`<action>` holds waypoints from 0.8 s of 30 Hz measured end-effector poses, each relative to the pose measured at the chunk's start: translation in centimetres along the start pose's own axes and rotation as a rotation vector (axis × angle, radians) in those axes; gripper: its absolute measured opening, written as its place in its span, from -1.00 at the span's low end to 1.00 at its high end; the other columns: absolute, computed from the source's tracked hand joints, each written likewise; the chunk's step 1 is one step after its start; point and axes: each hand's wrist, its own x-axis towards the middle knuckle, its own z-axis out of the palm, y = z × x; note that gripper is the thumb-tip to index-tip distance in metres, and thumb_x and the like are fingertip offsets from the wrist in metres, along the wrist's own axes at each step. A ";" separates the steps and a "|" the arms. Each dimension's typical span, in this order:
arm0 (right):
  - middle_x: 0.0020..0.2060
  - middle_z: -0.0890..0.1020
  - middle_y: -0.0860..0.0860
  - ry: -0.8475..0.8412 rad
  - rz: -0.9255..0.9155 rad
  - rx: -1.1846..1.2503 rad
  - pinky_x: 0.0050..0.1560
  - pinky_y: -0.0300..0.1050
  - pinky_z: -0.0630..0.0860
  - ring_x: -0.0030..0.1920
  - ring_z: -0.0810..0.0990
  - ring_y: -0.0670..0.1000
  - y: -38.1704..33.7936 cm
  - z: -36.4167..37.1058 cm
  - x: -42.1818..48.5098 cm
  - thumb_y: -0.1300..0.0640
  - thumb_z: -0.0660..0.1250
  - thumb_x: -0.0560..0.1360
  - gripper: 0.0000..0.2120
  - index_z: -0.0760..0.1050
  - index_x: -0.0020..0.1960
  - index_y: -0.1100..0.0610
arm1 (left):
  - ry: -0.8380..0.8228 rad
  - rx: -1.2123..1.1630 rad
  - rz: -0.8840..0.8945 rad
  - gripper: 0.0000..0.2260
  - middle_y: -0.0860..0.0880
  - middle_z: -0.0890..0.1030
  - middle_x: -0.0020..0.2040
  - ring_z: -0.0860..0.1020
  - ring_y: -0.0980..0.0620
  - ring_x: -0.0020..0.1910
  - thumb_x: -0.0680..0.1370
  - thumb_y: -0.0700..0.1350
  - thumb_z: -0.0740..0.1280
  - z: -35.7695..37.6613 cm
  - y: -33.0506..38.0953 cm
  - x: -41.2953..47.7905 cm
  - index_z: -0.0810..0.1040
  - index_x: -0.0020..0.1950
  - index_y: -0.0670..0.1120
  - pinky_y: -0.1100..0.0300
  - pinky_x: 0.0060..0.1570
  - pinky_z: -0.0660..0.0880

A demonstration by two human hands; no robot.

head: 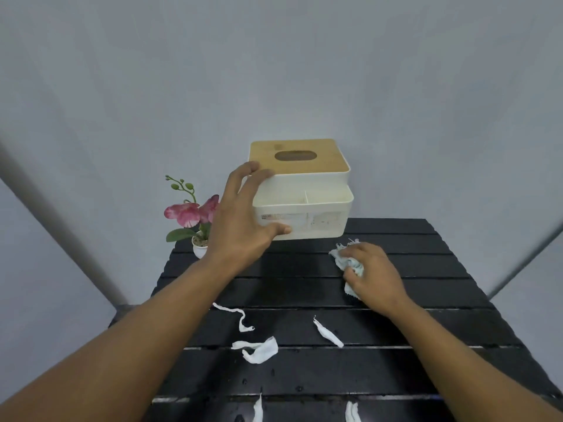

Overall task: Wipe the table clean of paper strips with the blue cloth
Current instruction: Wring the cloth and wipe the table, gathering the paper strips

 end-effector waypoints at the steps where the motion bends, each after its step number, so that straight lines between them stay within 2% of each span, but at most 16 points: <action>1: 0.20 0.53 -0.09 -0.027 -0.029 0.001 0.20 -0.26 0.27 0.30 0.38 -0.04 -0.1 0.2 -0.3 0.20 0.32 0.46 -0.67 0.57 0.21 0.03 | 0.002 -0.007 -0.010 -0.24 0.19 0.27 0.40 0.23 0.35 0.24 0.17 -0.01 0.63 0.5 -0.2 -0.5 0.39 0.30 0.17 0.62 0.00 0.16; 5: 0.16 0.52 -0.25 -0.278 -0.302 0.135 0.28 -0.36 0.25 0.28 0.34 -0.23 -3.3 0.5 -3.9 0.15 0.32 0.41 -0.68 0.60 0.14 -0.07 | 0.006 -0.058 -0.044 -0.26 0.19 0.26 0.40 0.18 0.44 0.25 0.19 -0.05 0.62 2.4 -1.0 -2.1 0.39 0.29 0.15 0.66 0.02 0.17; 7: 0.14 0.53 -0.30 -0.388 -0.356 0.215 0.27 -0.43 0.21 0.31 0.33 -0.27 -3.8 0.0 -5.9 0.09 0.30 0.42 -0.70 0.61 0.12 -0.09 | 0.005 -0.057 -0.066 -0.26 0.21 0.26 0.40 0.19 0.43 0.25 0.19 -0.05 0.62 3.0 -1.3 -2.8 0.39 0.29 0.17 0.62 -0.01 0.19; 9: 0.10 0.57 -0.30 -0.361 -0.308 0.350 0.24 -0.42 0.27 0.27 0.42 -0.22 -3.6 -1.0 -6.9 0.15 0.31 0.41 -0.70 0.62 0.08 -0.09 | -0.004 -0.064 -0.077 -0.27 0.20 0.26 0.41 0.22 0.36 0.28 0.20 -0.07 0.62 3.5 -1.6 -3.2 0.39 0.29 0.16 0.62 0.02 0.16; 11: 0.03 0.60 -0.29 -0.148 -0.209 0.431 0.25 -0.32 0.35 0.21 0.48 -0.20 -2.4 -1.7 -6.7 0.25 0.33 0.37 -0.68 0.64 0.01 -0.08 | -0.012 -0.063 -0.088 -0.28 0.19 0.26 0.41 0.22 0.34 0.28 0.20 -0.08 0.62 3.9 -1.9 -3.5 0.39 0.29 0.16 0.62 0.05 0.14; 13: 0.03 0.60 -0.27 0.080 -0.047 0.338 0.24 -0.26 0.37 0.21 0.47 -0.21 -0.7 -2.0 -5.7 0.30 0.35 0.39 -0.66 0.63 -0.02 -0.11 | -0.022 -0.045 -0.100 -0.28 0.20 0.26 0.41 0.21 0.35 0.27 0.21 -0.06 0.62 4.4 -2.2 -3.8 0.38 0.29 0.16 0.52 0.08 0.16; 15: 0.07 0.59 -0.18 0.157 0.112 0.188 0.17 -0.23 0.34 0.25 0.43 -0.13 0.5 -2.1 -4.5 0.25 0.33 0.44 -0.72 0.63 0.04 -0.06 | -0.036 -0.020 -0.114 -0.28 0.20 0.25 0.41 0.19 0.37 0.28 0.21 -0.06 0.62 4.8 -2.7 -4.2 0.38 0.29 0.15 0.42 0.11 0.20; 17: 0.10 0.58 -0.13 0.128 0.167 0.112 0.09 -0.22 0.32 0.28 0.40 -0.06 1.2 -1.6 -3.5 0.17 0.32 0.47 -0.76 0.61 0.10 0.00 | -0.052 -0.017 -0.130 -0.29 0.20 0.25 0.41 0.20 0.35 0.29 0.21 -0.09 0.62 5.1 -3.1 -4.6 0.39 0.28 0.14 0.38 0.12 0.23; 19: 0.10 0.56 -0.13 0.080 0.128 0.139 0.12 -0.22 0.29 0.26 0.40 -0.07 1.0 -1.2 -2.6 0.10 0.34 0.49 -0.76 0.60 0.14 0.02 | -0.048 -0.032 -0.143 -0.29 0.20 0.25 0.40 0.22 0.33 0.31 0.21 -0.12 0.62 5.3 -3.6 -4.8 0.40 0.26 0.13 0.42 0.11 0.22; 22: 0.13 0.52 -0.26 -0.092 0.212 0.548 0.21 -0.22 0.27 0.21 0.43 -0.22 0.7 -2.8 -1.5 -0.04 0.36 0.48 -0.74 0.57 0.17 -0.12 | -0.045 -0.031 -0.142 -0.29 0.17 0.25 0.41 0.22 0.31 0.30 0.21 -0.15 0.62 5.5 -3.8 -4.9 0.39 0.26 0.11 0.44 0.10 0.21; 24: 0.13 0.57 -0.27 -0.086 0.250 0.767 0.18 -0.24 0.33 0.20 0.48 -0.25 1.6 -4.4 -1.1 -0.02 0.31 0.51 -0.78 0.56 0.14 -0.19 | -0.074 -0.017 -0.139 -0.29 0.14 0.22 0.43 0.20 0.31 0.30 0.24 -0.17 0.61 5.4 -3.6 -4.8 0.37 0.29 0.09 0.37 0.16 0.27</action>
